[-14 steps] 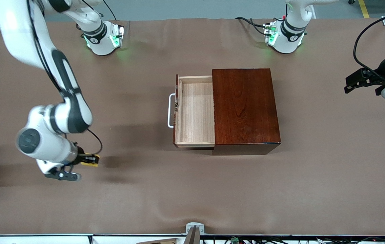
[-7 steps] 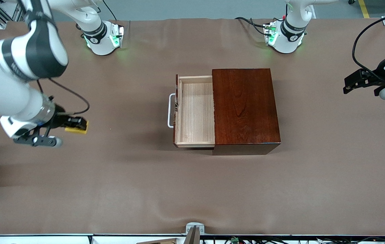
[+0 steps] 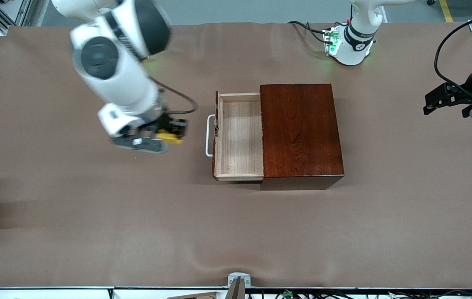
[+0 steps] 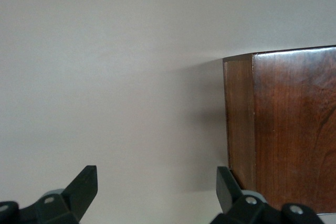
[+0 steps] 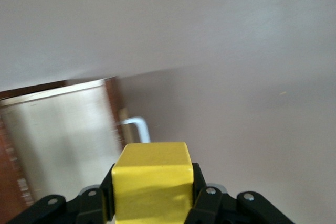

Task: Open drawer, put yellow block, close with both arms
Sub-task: 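Carry the yellow cube with the right gripper over the open drawer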

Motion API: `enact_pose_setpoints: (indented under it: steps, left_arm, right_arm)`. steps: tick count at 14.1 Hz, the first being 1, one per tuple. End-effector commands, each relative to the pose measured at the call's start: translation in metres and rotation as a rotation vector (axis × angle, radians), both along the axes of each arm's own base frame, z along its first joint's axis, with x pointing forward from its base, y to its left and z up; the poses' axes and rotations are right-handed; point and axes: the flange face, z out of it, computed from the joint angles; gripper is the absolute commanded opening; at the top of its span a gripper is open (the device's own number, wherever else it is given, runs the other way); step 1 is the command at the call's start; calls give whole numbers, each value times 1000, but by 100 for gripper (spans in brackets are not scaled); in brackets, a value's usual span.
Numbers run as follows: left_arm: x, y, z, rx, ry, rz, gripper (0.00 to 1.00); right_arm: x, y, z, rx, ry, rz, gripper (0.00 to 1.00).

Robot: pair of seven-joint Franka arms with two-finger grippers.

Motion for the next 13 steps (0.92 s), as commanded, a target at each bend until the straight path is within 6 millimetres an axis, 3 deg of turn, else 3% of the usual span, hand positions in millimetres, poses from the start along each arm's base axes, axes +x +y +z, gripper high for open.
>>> enact_pose_setpoints:
  steps: [1,4,6,8,11,13]
  left_arm:
    - [-2,-1,7,-7,-6,-21,100]
    - [-1,-6,3,-7,3,-26,100]
    - [2,-12,0,-7,4,-29,100]
    - [6,-13,-6,-8,9,-21,100]
    - [5,-29,3,-12,-7,-55,100]
    - [14,-21,-14,-27,29,-20,100]
  right_arm:
    - [3,63,-11,29,-18,-49,0]
    - [-8,116,-46,64,-59,-78,0]
    - [-9,133,-71,74,-73,-83,0]
    - [-5,139,-95,71,-75,-87,0]
    - [-3,146,-123,60,-76,-83,0]
    - [2,148,-141,58,-89,-85,0]
